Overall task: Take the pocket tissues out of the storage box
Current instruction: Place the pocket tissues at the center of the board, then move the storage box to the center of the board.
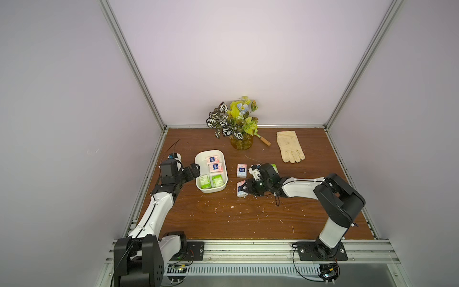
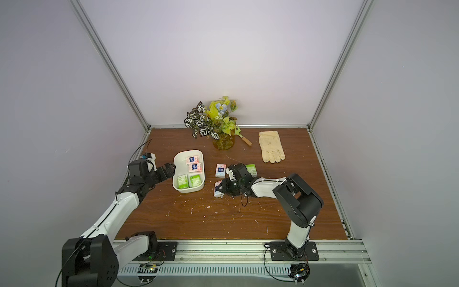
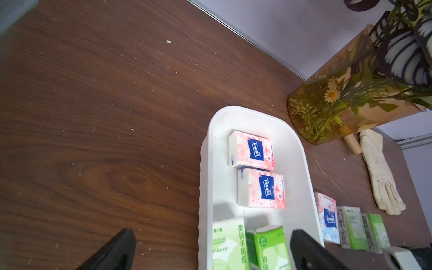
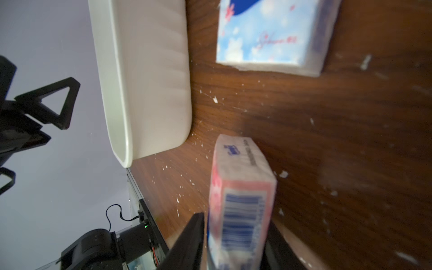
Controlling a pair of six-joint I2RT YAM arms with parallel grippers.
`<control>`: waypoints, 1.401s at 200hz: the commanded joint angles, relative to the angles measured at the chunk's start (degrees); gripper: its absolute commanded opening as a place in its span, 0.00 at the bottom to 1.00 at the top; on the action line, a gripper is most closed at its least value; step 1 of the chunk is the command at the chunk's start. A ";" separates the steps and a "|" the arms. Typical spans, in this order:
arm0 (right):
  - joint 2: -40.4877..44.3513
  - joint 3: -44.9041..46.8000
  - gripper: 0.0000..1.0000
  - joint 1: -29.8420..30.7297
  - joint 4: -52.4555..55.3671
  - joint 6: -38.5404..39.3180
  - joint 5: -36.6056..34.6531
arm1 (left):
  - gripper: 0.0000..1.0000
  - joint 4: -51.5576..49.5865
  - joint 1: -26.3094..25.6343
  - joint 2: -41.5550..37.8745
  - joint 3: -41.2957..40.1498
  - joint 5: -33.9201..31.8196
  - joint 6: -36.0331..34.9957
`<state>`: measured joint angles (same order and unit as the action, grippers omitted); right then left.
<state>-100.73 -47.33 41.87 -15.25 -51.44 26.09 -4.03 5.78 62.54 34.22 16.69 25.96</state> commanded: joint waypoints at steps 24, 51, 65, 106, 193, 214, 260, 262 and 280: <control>2.74 -2.52 0.54 -0.31 5.11 2.97 -4.20 | 0.99 0.34 0.56 0.58 0.17 0.29 -0.13; 4.55 -4.24 0.61 -0.36 10.84 5.49 -6.32 | 1.00 0.25 0.60 0.75 0.08 0.36 -0.05; 5.68 -5.40 0.63 -0.37 14.46 7.24 -7.54 | 1.00 0.17 0.62 0.84 0.07 0.40 -0.03; 9.08 -11.22 0.66 -0.21 25.23 12.76 -14.28 | 0.99 -1.04 0.55 1.55 1.27 0.94 -0.68; 2.69 -36.38 0.70 4.23 42.64 27.20 -26.14 | 0.70 -1.15 0.59 17.29 8.68 9.30 -1.81; 0.67 -39.58 0.71 4.79 43.37 29.40 -26.83 | 0.65 -1.71 0.61 20.18 10.13 8.67 -2.89; -3.38 -45.75 0.72 6.28 45.60 35.02 -26.23 | 0.47 -3.25 0.55 23.83 11.84 7.63 -4.20; -3.63 -46.12 0.72 6.27 45.80 35.38 -26.32 | 0.47 -3.30 0.55 23.89 11.79 7.43 -4.21; -6.16 -49.29 0.72 6.98 48.21 38.11 -27.17 | 0.38 -4.40 0.08 24.20 12.23 5.92 -5.06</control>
<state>-105.45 -91.88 47.72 29.28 -18.85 0.86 -5.91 5.78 86.21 45.06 24.14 22.74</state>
